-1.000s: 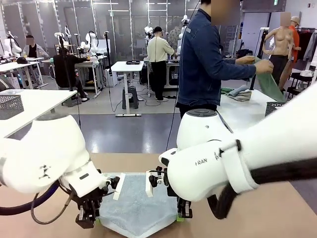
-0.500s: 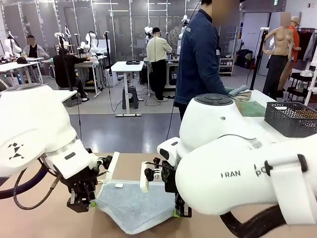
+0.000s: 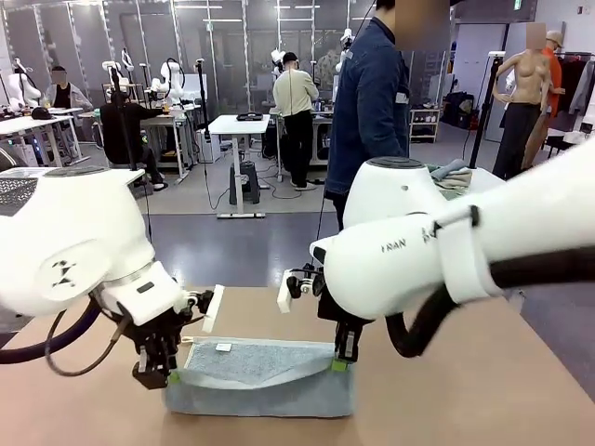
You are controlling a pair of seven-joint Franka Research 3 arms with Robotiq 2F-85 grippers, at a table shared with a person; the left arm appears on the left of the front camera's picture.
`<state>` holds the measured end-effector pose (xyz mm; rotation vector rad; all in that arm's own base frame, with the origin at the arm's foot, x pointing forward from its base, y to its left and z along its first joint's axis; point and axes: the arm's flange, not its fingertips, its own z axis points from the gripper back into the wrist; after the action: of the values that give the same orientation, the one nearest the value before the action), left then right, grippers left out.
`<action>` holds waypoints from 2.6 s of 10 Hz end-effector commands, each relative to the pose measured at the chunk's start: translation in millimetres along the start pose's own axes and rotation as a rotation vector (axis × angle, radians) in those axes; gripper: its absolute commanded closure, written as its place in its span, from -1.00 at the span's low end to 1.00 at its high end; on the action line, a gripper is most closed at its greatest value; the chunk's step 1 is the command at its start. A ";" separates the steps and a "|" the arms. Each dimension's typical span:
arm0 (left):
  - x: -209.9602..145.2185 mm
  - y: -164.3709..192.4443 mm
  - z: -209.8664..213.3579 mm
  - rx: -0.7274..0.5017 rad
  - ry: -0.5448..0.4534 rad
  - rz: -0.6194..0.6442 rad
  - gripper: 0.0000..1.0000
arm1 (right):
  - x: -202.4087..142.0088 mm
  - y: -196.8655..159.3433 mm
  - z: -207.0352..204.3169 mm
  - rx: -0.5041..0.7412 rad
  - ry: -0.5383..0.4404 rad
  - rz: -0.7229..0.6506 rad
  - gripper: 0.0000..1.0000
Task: Fold the towels and place them in the basket.
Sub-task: When a person lays out a Towel with hook on the table, fold it in half twice.
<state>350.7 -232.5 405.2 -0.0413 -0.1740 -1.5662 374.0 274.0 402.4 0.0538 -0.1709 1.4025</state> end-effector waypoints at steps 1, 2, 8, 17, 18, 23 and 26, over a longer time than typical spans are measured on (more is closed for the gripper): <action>15.6 37.2 -4.0 0.024 0.056 -0.027 0.92 | 13.1 -27.9 -11.0 0.029 0.056 0.035 1.00; 18.7 54.1 -8.9 0.010 0.062 -0.021 0.92 | 15.5 -42.0 -19.3 0.047 0.064 0.037 1.00; 23.6 152.0 -38.1 -0.124 0.106 0.086 0.92 | 16.2 -129.8 -50.5 0.110 0.077 -0.009 1.00; 7.2 201.4 -68.4 -0.168 0.128 0.200 -0.49 | 20.2 -170.6 -82.8 0.033 0.081 0.023 -0.43; 4.9 198.3 -66.1 -0.146 0.130 0.180 -0.86 | 21.1 -168.7 -79.4 0.004 0.093 0.037 -0.77; -8.2 155.6 -33.8 -0.020 0.098 0.170 -1.00 | 7.3 -140.0 -58.2 -0.077 0.084 0.004 -0.99; 0.7 177.4 -32.8 -0.055 0.107 0.155 -1.00 | 17.2 -157.7 -59.1 -0.050 0.088 0.047 -1.00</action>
<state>516.8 -232.6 388.4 -0.0061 -0.0469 -1.4149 526.9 271.1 356.6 -0.0565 -0.1323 1.4305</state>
